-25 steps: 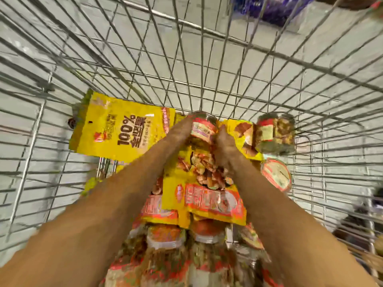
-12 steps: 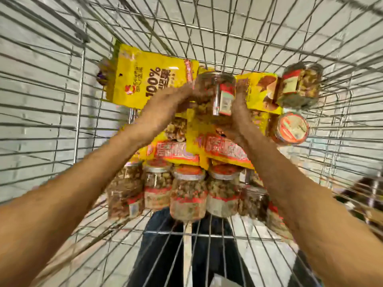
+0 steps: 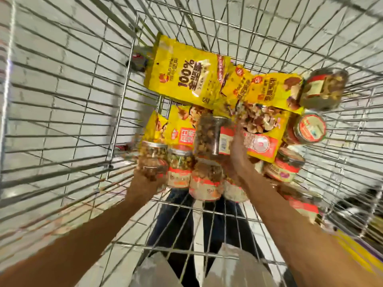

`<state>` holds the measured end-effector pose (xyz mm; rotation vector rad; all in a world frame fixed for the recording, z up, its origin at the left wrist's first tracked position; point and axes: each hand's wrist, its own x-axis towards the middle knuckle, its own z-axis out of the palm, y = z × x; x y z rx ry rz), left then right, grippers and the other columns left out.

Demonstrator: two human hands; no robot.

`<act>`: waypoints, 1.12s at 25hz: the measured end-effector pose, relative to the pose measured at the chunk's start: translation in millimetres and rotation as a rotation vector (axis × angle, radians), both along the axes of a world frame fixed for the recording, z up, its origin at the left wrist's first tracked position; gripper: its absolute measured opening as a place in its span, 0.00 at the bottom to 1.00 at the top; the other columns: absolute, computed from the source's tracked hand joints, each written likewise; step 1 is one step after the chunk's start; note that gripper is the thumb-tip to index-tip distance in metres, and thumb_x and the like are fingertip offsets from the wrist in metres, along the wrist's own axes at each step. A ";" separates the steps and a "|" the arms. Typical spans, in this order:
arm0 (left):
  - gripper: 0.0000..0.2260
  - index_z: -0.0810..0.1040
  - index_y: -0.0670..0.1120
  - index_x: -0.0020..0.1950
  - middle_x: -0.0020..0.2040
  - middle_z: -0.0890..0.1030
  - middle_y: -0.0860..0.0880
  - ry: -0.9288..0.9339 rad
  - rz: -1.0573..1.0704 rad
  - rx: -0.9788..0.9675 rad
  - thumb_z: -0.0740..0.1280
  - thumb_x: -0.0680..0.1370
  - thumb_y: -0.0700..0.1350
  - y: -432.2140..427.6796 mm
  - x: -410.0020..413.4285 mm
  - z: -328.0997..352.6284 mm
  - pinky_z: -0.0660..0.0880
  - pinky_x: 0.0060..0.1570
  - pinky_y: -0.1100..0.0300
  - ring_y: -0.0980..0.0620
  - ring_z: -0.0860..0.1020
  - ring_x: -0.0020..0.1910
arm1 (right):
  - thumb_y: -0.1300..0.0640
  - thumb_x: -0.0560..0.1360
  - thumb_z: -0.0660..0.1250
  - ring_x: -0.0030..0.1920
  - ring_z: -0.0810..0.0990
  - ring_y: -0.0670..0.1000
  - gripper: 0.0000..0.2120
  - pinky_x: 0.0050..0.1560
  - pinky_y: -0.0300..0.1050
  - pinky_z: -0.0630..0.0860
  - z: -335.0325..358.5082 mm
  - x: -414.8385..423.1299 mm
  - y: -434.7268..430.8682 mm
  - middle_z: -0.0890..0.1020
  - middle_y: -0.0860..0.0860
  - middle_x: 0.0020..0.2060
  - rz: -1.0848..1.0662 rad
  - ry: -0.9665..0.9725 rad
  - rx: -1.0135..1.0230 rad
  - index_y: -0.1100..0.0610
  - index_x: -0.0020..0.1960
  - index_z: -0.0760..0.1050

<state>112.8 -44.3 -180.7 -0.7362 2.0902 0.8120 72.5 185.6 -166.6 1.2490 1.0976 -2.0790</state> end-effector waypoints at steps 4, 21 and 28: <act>0.26 0.78 0.38 0.54 0.49 0.82 0.39 0.094 0.073 -0.210 0.80 0.62 0.49 7.7 7.1 -24.7 0.75 0.44 0.56 0.45 0.81 0.48 | 0.36 0.78 0.42 0.43 0.80 0.56 0.32 0.55 0.59 0.75 -5.7 0.5 -1.8 0.81 0.58 0.43 0.126 -0.022 -0.040 0.57 0.52 0.77; 0.35 0.83 0.43 0.47 0.43 0.85 0.43 -0.241 -0.077 1.274 0.82 0.44 0.54 139.2 -59.9 309.0 0.81 0.37 0.53 0.47 0.84 0.41 | 0.33 0.74 0.50 0.38 0.75 0.53 0.30 0.44 0.46 0.70 296.3 123.8 87.0 0.78 0.55 0.36 -0.672 0.518 0.187 0.56 0.41 0.79; 0.33 0.85 0.46 0.50 0.50 0.84 0.45 -0.570 -0.484 1.407 0.80 0.49 0.61 234.8 103.4 356.5 0.79 0.50 0.46 0.49 0.83 0.49 | 0.35 0.76 0.51 0.42 0.80 0.52 0.27 0.45 0.45 0.76 352.7 361.6 86.0 0.82 0.52 0.43 -1.322 0.665 0.340 0.53 0.49 0.80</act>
